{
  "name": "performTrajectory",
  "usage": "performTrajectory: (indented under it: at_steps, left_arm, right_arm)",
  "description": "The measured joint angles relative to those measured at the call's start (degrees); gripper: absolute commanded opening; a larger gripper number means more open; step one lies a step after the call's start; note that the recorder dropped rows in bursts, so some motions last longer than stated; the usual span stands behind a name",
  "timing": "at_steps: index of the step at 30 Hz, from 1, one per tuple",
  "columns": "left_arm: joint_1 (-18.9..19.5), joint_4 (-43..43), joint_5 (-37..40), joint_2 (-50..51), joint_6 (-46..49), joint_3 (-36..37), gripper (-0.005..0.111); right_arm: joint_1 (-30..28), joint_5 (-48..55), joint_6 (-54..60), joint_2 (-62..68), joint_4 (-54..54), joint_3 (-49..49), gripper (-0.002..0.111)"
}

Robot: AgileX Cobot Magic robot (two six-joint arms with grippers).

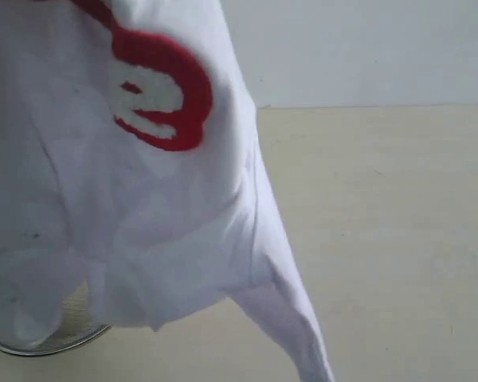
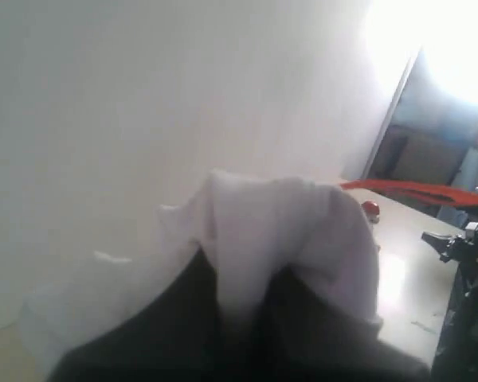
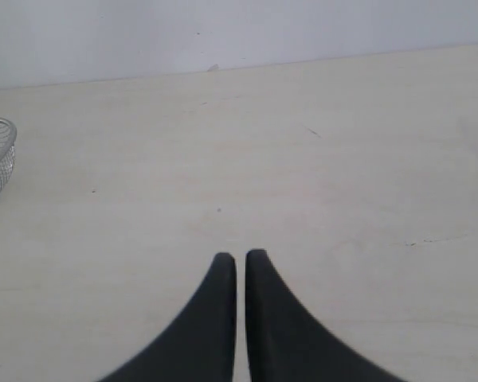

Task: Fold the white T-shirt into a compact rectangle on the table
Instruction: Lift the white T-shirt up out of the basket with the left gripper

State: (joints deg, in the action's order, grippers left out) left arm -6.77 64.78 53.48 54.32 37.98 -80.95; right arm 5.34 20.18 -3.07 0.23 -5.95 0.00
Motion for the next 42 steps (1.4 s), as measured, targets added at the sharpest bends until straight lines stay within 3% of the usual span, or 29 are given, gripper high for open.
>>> performTrajectory:
  at_steps: [9, 13, 17, 28, 42]
  left_arm:
    - [0.0, 11.3, 3.2, 4.1, 0.3, -9.2, 0.004]
    - [0.0, 14.8, 5.8, 5.5, 0.1, -9.7, 0.004]
    - [-0.8, 15.0, 6.8, 7.4, 0.1, -9.8, 0.004]
    - [-8.6, 16.8, 4.9, 14.6, 1.7, -9.8, 0.004]
    - [-10.7, 16.6, 3.8, 23.9, 6.2, -8.7, 0.004]
  right_arm:
    - [0.0, 0.0, 0.0, 0.0, 0.0, 0.0, 0.0]
    - [0.0, 0.0, 0.0, 0.0, 0.0, 0.0, 0.0]
    - [0.0, 0.0, 0.0, 0.0, 0.0, 0.0, 0.0]
    - [0.0, 0.0, 0.0, 0.0, 0.0, 0.0, 0.0]
    - [0.0, 0.0, 0.0, 0.0, 0.0, 0.0, 0.0]
